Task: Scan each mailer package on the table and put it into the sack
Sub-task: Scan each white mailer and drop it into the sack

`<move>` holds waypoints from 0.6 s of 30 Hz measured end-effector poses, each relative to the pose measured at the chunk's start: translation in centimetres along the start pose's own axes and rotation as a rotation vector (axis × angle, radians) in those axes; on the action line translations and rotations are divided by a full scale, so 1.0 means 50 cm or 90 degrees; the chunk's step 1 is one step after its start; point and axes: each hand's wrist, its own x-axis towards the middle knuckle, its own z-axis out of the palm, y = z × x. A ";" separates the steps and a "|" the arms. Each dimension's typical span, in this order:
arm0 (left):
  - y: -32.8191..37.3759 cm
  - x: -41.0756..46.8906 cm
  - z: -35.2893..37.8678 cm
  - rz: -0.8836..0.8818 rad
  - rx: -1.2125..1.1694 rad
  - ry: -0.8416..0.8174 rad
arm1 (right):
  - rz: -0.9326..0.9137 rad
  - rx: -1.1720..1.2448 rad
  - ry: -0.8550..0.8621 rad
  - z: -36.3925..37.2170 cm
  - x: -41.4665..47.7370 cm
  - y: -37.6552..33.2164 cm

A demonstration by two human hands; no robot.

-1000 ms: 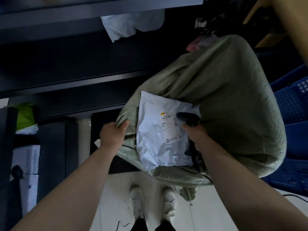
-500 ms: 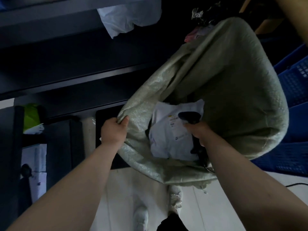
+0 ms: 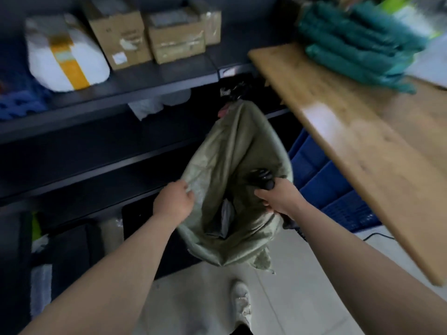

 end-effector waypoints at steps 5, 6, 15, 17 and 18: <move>0.173 -0.112 -0.105 0.221 0.091 0.046 | -0.036 -0.044 0.064 -0.157 -0.195 -0.026; 0.209 -0.133 -0.121 0.260 0.114 0.057 | -0.039 -0.039 0.078 -0.190 -0.231 -0.026; 0.565 -0.264 -0.131 0.492 0.240 0.129 | -0.007 -0.007 0.197 -0.506 -0.409 0.086; 0.660 -0.277 -0.107 0.525 0.267 0.139 | -0.006 0.012 0.214 -0.590 -0.420 0.129; 0.699 -0.283 -0.097 0.536 0.280 0.143 | -0.007 0.015 0.218 -0.625 -0.422 0.145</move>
